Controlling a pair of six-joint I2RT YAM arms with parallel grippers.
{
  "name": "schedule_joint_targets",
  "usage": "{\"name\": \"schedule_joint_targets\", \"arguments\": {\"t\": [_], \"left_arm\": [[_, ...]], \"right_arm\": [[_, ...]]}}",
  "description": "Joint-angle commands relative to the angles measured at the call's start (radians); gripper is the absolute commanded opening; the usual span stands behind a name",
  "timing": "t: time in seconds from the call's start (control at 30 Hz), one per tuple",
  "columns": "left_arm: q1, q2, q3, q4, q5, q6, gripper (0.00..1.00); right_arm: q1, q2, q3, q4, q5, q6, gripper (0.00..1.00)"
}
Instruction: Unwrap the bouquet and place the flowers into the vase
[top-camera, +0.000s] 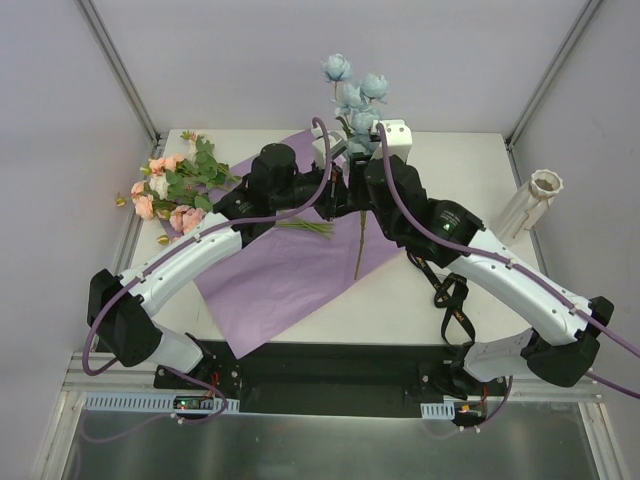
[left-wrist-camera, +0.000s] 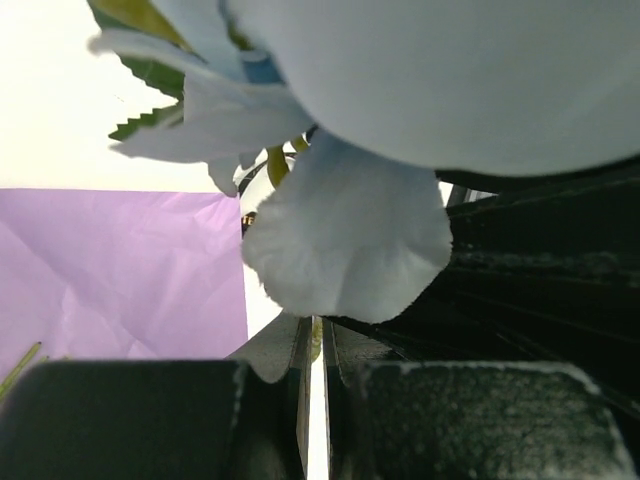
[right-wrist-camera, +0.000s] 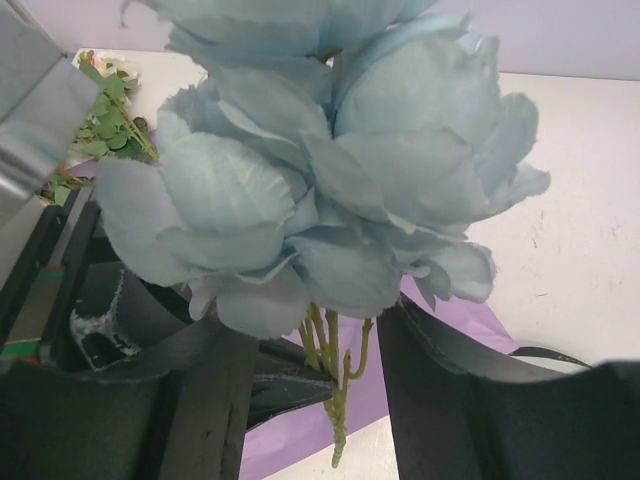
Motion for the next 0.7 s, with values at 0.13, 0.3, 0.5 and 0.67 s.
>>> {"name": "schedule_joint_targets", "arguments": {"t": [0.13,0.3,0.5,0.67], "left_arm": [[-0.020,-0.005,0.003,0.035,0.011,0.023,0.00],[-0.020,0.000,0.009,0.035,0.023,0.006,0.00],[-0.019,-0.002,0.014,0.026,0.041,0.015,0.19],[-0.019,-0.022,0.008,0.025,0.051,0.044,0.55]], "right_arm": [[-0.025,0.013,0.031,0.045,0.015,0.009,0.46],[-0.028,0.013,0.023,0.045,0.017,0.006,0.25],[-0.047,-0.016,0.014,0.036,0.035,-0.042,0.01],[-0.136,-0.120,-0.032,0.032,0.064,-0.167,0.01]]}}
